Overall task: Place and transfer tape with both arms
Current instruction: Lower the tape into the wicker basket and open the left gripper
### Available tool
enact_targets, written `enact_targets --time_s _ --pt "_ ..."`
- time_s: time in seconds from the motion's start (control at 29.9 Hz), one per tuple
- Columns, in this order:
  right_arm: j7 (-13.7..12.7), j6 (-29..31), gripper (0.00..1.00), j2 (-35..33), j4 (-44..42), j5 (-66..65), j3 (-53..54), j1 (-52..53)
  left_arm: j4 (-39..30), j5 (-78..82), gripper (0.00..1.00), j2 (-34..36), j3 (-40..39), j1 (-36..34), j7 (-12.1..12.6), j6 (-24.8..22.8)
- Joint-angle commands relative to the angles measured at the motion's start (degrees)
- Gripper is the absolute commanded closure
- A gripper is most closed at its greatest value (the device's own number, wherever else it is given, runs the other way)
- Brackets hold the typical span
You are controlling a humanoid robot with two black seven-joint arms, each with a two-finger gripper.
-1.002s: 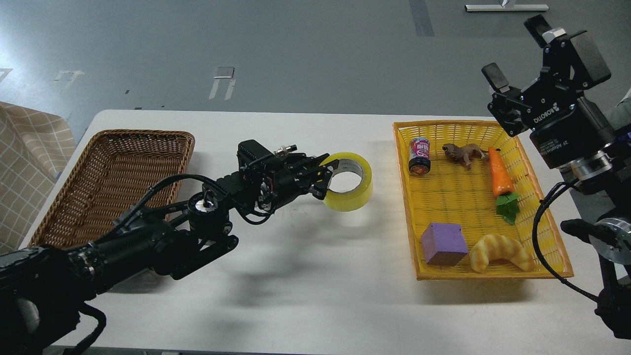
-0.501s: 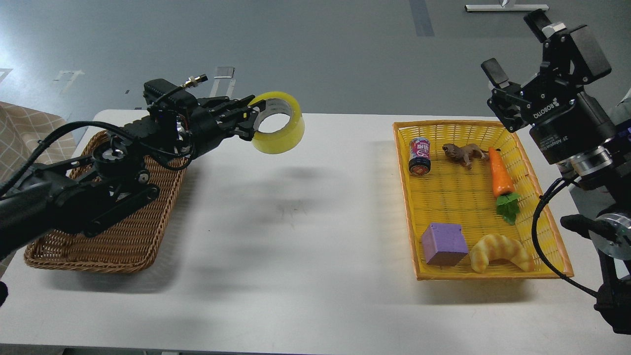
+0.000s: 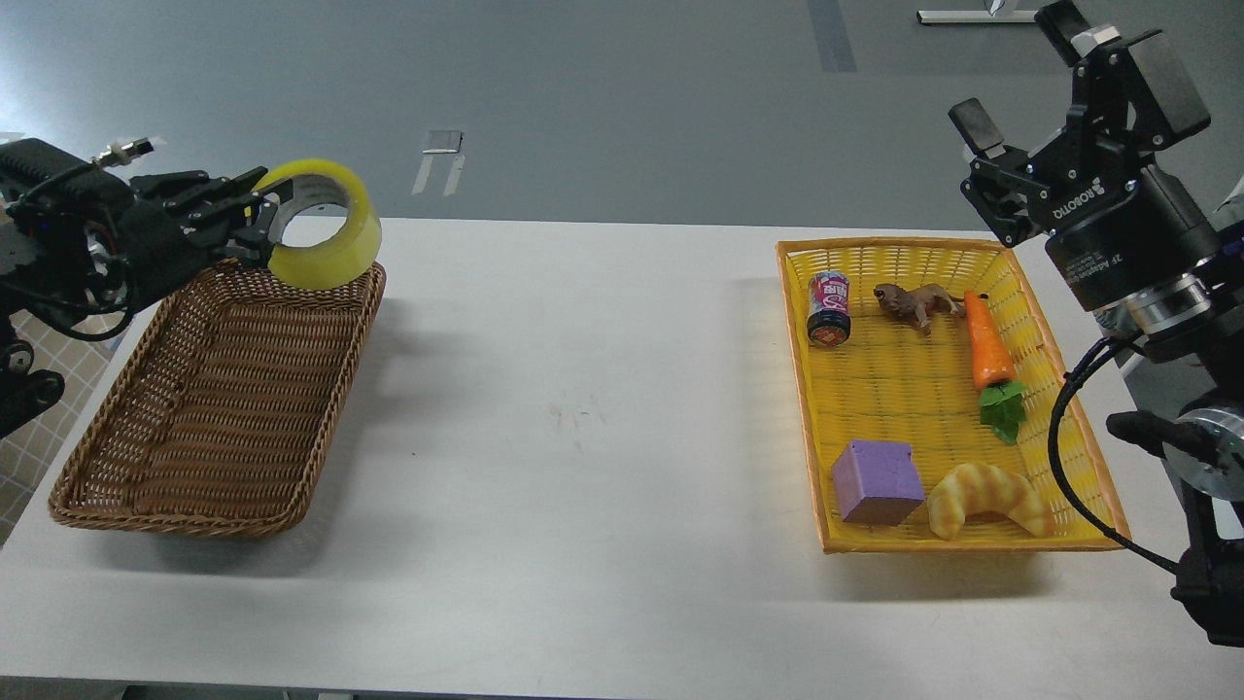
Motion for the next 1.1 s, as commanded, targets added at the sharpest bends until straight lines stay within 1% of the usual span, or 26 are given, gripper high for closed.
enact_targets --time_s 0.0,0.1,0.17,0.23,0.37,0.4,0.47,0.5,0.57,0.67,0.77,0.84,0.87,0.9,0.94,0.97,1.07 --pt "-1.03 0.0 0.0 0.24 0.22 0.08 -0.14 0.03 0.36 -0.93 1.0 0.86 0.1 5.11 -0.25 2.13" --pt "-1.21 0.0 0.0 0.24 0.31 0.08 -0.14 0.03 0.89 -1.11 1.0 0.86 0.01 8.01 -0.52 3.71" --pt "-1.29 0.0 0.0 0.15 0.49 0.08 -0.14 0.03 1.06 -1.2 1.0 0.78 0.01 10.55 -1.74 5.38" --pt "-1.29 -0.08 0.0 -0.02 0.4 0.08 -0.22 -0.06 1.94 -1.29 1.0 0.34 -0.16 11.88 -2.45 5.91" --pt "-1.29 0.0 0.0 -0.11 0.57 0.08 -0.22 -0.15 4.84 -2.16 1.0 -0.28 0.1 12.15 -2.71 6.35" --pt "-1.29 0.0 0.0 -0.11 0.58 0.08 -0.14 -0.15 4.84 -2.69 1.0 -0.28 0.19 12.15 -3.06 6.35" --pt "-1.47 0.0 0.0 -0.29 0.58 0.08 -0.14 -0.15 5.02 -4.01 1.0 -0.19 0.45 12.5 -5.25 6.35" --pt "-1.47 0.0 0.0 -0.29 0.58 0.08 -0.14 -0.15 5.02 -4.01 1.0 -0.19 0.45 12.5 -5.26 6.35" --pt "-1.73 -0.09 0.0 -0.29 1.01 0.0 -0.14 -0.15 5.63 -4.1 0.98 -0.28 0.45 13.11 -6.05 6.35" --pt "-1.73 -0.17 0.0 -0.29 1.63 0.0 -0.14 -0.24 7.92 -4.27 0.96 -0.45 0.37 13.82 -6.58 6.44" --pt "-1.82 -0.26 0.0 -0.47 1.81 0.0 -0.14 -0.24 8.8 -5.5 0.92 -1.16 0.37 14.43 -8.25 6.44" --pt "-1.82 -0.26 0.0 -0.47 1.89 0.0 -0.14 -0.24 10.11 -6.21 0.84 -1.24 0.37 14.87 -9.92 6.44" --pt "-1.82 -0.26 0.0 -0.47 1.98 0.0 -0.14 -0.32 10.73 -6.21 0.8 -1.33 0.37 14.87 -10.18 6.44" --pt "-1.82 -0.35 0.0 -0.47 2.24 0.0 -0.14 -0.32 11.86 -6.29 0.73 -1.94 0.28 14.87 -10.45 6.52" --pt "-1.82 -0.44 0.0 -0.47 2.51 0.0 -0.14 -0.41 12.66 -6.38 0.69 -2.82 0.36 14.87 -10.62 6.87" --pt "-1.82 -0.44 0.0 -0.47 2.51 0.0 -0.14 -0.41 12.67 -6.38 0.69 -2.83 0.37 14.87 -10.63 6.88" --pt "-2.26 -0.44 0.0 -0.47 2.86 -0.09 -0.05 -0.59 13.63 -7.35 0.59 -3.53 0.37 14.87 -11.15 7.4"
